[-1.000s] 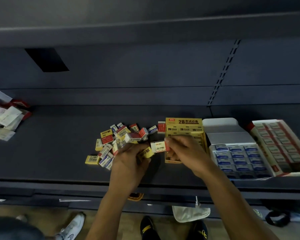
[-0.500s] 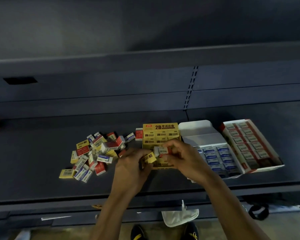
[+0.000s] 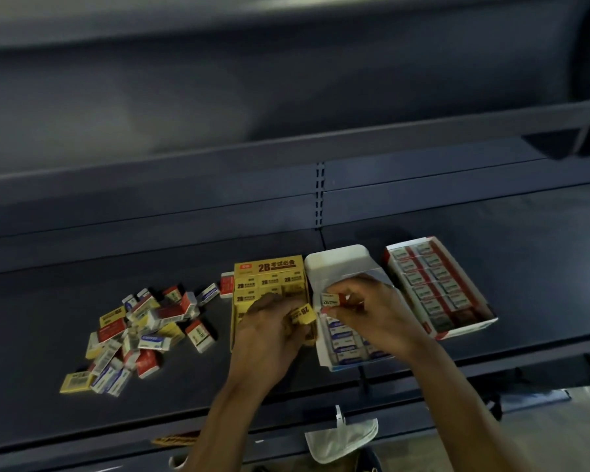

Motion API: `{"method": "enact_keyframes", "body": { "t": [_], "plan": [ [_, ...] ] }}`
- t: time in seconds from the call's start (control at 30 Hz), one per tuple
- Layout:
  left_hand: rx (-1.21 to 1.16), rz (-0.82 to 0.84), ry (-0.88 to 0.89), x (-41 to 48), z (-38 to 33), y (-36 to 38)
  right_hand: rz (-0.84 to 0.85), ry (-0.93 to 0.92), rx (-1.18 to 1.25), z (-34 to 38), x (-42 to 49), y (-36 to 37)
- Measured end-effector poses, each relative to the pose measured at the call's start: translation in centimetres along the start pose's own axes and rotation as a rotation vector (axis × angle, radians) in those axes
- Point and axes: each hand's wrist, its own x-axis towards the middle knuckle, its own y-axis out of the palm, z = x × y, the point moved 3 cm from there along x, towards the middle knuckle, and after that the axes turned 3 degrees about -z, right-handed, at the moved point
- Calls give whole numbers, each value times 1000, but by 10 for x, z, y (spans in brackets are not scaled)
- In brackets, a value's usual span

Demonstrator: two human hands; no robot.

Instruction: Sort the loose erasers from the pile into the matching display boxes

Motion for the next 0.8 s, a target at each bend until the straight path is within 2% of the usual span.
{"method": "enact_keyframes", "body": {
  "t": [0.17,0.4,0.6,0.8],
  "plan": [
    [0,17,30,8,-20,21,-47,-16,-77,-24,-3,-29],
    [-42,13,31,11,-41,42,-54,74,-224,-56,-11,-82],
    [-48,3,16,14,-57,58,53,183,-309,-87,-24,-125],
    [-47,13,23,15,-78,73,152,210,-401,-107,-37,-147]
  ]
}}
